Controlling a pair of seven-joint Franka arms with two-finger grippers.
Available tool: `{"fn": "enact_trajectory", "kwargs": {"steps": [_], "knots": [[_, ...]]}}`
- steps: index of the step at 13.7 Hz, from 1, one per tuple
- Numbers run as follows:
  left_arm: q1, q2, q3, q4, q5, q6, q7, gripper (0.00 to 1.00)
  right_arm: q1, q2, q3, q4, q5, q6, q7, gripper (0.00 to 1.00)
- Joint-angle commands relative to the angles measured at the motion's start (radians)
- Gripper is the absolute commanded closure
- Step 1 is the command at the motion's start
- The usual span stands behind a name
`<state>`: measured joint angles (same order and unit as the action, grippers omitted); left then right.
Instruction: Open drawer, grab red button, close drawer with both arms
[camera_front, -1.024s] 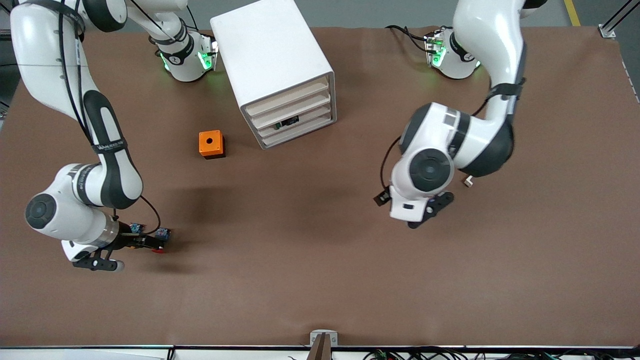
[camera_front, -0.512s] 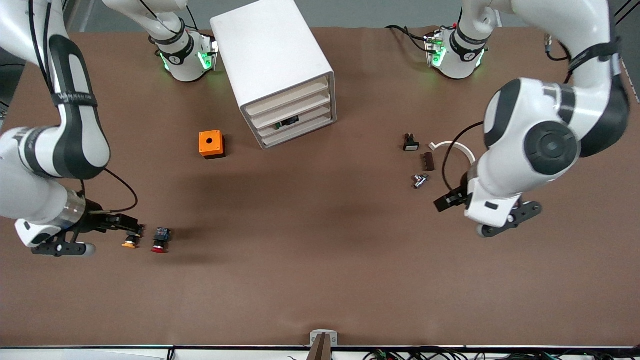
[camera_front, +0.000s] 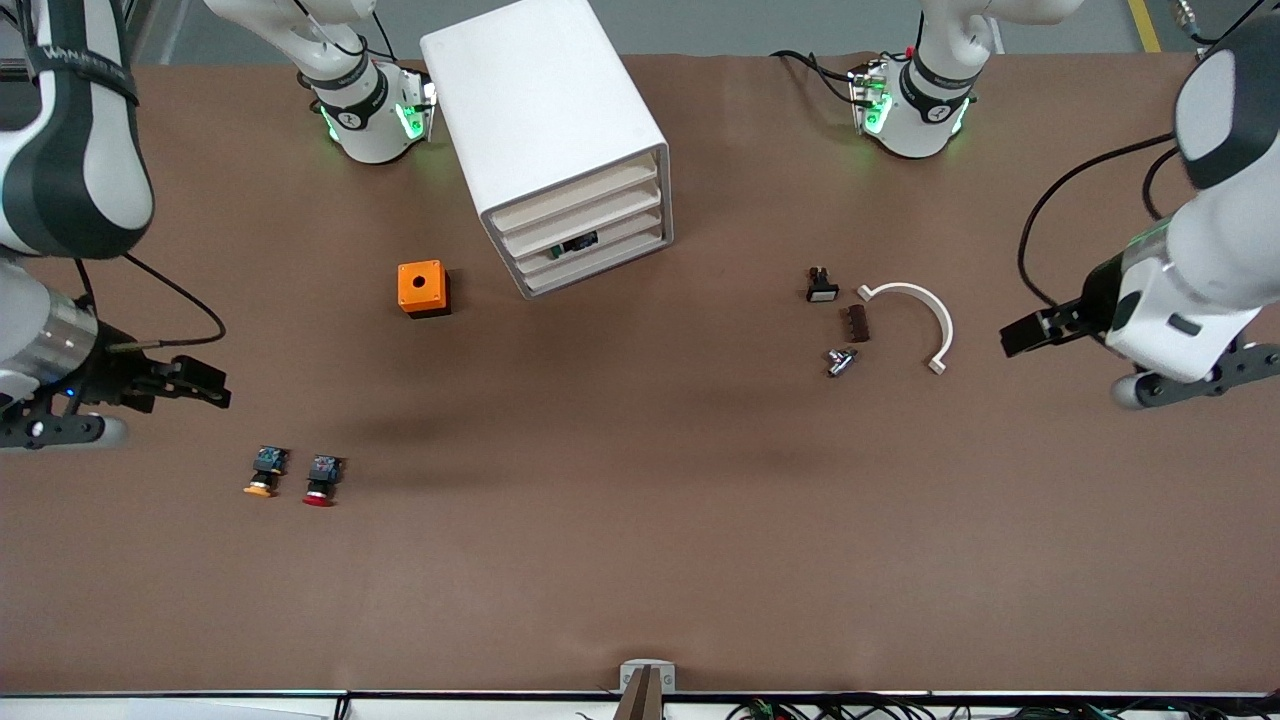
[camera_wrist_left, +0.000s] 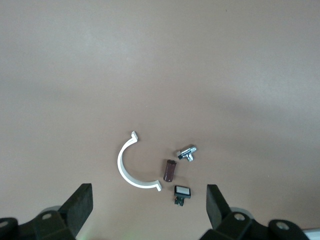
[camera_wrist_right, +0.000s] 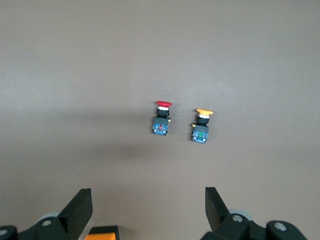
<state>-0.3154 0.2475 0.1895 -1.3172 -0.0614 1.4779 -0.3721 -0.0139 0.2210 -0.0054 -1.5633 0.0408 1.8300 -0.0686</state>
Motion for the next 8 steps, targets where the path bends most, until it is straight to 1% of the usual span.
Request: {"fn": "enact_trajectory", "kwargs": {"steps": [1,5,8], "knots": [[0.007,-0.129,-0.010,-0.129,0.021,0.007,0.028,0.00,0.002,-0.100,0.001,-0.032,-0.015,-0.055,0.009,0.00],[0.021,-0.233,-0.015,-0.203,0.023,0.001,0.039,0.00,0.029,-0.204,0.001,-0.037,-0.015,-0.162,0.137,0.00],[0.022,-0.263,-0.013,-0.203,0.021,-0.028,0.074,0.00,0.025,-0.235,0.002,-0.038,-0.015,-0.207,0.142,0.00]]}}
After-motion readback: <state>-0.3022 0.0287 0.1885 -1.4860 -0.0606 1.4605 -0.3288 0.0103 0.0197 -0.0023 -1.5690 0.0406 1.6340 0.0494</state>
